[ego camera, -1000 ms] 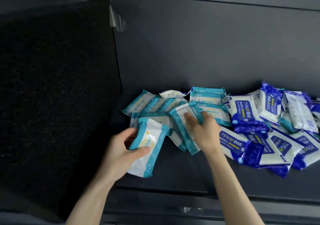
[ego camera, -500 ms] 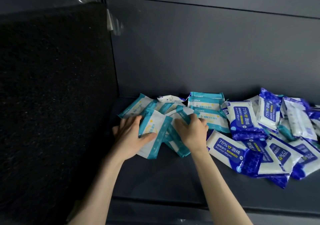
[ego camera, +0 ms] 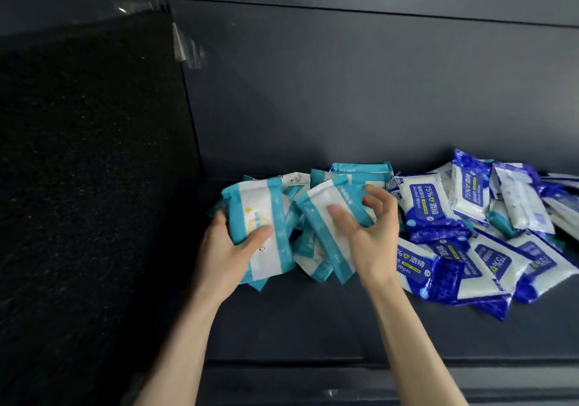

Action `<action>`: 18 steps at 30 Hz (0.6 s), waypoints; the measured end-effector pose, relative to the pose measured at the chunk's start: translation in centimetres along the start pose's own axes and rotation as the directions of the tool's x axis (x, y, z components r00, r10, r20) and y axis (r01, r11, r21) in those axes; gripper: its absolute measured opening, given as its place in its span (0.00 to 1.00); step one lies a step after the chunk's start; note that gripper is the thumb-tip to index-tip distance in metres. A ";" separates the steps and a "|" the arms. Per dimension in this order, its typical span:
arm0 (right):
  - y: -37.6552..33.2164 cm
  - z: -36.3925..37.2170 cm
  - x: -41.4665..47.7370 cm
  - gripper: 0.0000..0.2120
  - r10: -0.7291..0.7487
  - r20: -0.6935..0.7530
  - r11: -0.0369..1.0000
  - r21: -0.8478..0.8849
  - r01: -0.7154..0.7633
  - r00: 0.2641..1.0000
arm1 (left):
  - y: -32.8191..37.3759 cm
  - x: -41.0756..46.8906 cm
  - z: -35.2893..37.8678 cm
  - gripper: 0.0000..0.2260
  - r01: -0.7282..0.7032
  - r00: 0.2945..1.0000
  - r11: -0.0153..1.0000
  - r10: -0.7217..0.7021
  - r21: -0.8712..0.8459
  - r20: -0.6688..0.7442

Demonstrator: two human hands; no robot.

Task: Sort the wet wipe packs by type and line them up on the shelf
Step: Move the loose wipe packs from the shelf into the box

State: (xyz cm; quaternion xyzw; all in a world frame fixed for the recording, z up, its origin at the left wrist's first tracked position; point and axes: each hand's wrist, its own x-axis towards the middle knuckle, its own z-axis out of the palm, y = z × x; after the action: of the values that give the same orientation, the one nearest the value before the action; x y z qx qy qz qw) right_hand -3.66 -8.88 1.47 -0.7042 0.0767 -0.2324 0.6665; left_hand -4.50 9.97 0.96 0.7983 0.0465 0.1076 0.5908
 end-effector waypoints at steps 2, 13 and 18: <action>-0.8 -1.2 -0.9 0.24 0.073 -0.005 0.993 0.095 -0.072 0.997 | 0.9 -0.9 0.6 0.07 0.029 0.999 0.984 -0.020 -0.177 0.050; -2.8 -10.3 -7.1 0.09 0.098 -0.020 0.973 0.210 -0.092 0.995 | 4.3 -7.5 6.5 0.16 0.167 0.877 0.914 0.033 -0.369 0.480; -2.7 -16.9 -11.6 0.07 0.093 -0.163 0.984 0.167 -0.065 0.982 | 5.6 -12.9 10.4 0.16 0.206 0.788 0.916 0.054 -0.345 0.613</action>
State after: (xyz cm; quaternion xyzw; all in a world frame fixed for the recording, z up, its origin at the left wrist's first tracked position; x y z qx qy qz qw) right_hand -21.69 -19.04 1.50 -0.6220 0.1424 -0.2705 0.7209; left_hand -14.95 -3.99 1.86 0.6515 -0.1364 -0.1732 0.7259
